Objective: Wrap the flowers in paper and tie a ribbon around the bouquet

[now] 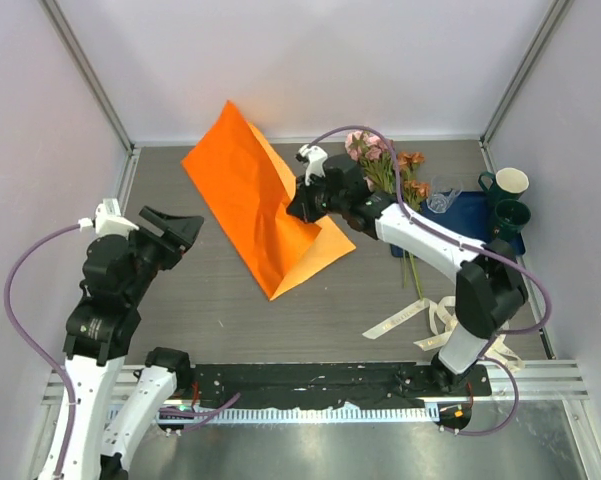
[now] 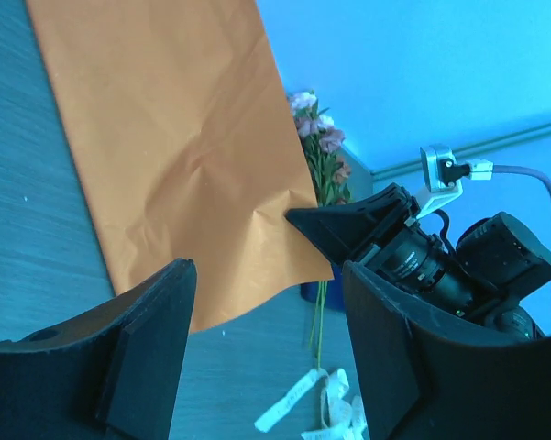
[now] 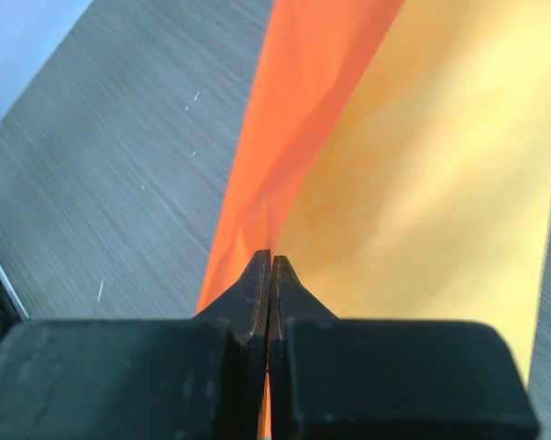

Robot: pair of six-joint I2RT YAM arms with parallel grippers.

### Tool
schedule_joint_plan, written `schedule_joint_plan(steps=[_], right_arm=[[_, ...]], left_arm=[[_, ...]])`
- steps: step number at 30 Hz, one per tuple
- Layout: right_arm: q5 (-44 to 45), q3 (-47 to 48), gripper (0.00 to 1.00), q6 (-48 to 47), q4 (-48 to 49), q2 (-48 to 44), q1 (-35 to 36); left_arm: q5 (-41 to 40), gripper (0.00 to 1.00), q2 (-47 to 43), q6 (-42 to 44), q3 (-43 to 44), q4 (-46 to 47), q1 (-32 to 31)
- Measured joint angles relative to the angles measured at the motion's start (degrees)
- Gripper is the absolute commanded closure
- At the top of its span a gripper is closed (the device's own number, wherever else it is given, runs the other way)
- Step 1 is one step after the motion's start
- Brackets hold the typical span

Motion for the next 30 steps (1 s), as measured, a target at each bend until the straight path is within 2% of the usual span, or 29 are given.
schedule_joint_plan(steps=[5, 7, 9, 14, 21, 23, 25, 28, 29, 30], right_arm=[[7.32, 0.26, 1.00, -6.84, -6.19, -2.71, 8.72], [10.10, 1.46, 1.00, -8.39, -8.90, -0.70, 13.60], [11.74, 3.89, 0.99, -9.07, -10.75, 2.75, 18.10], [14.29, 12.96, 0.99, -7.37, -12.83, 14.32, 26.80], [12.57, 29.75, 0.96, -2.89, -14.80, 29.18, 29.03], [12.39, 35.58, 0.91, -2.19, -15.41, 33.18, 29.03], [12.46, 40.57, 0.89, -1.68, -16.06, 36.24, 28.85], [12.26, 49.33, 0.70, -0.46, -16.28, 41.40, 28.48], [11.91, 52.26, 0.55, 0.17, -15.98, 43.10, 28.30], [11.21, 55.60, 0.50, 0.68, -16.20, 45.05, 28.13]], left_arm=[[1.77, 0.29, -0.79, -1.60, 1.99, -7.50, -0.02], [-0.26, 0.18, -1.11, -1.86, 2.05, -11.47, -0.02], [-4.74, 0.12, -1.62, -1.84, 2.71, -16.04, -0.02], [-14.69, 0.08, 1.40, -1.31, 7.39, -27.21, 0.00], [-23.56, 0.07, 3.39, -0.28, 11.78, -34.45, 0.00], [-25.62, 0.07, 3.69, 0.50, 14.71, -36.26, 0.00], [-26.99, 0.07, 4.13, 1.53, 17.90, -37.29, 0.00], [-28.35, 0.06, 5.42, 2.86, 20.44, -38.36, 0.00], [-28.92, 0.06, 5.99, 3.30, 20.98, -38.86, 0.00], [-29.42, 0.06, 6.54, 3.93, 21.49, -39.32, 0.00]])
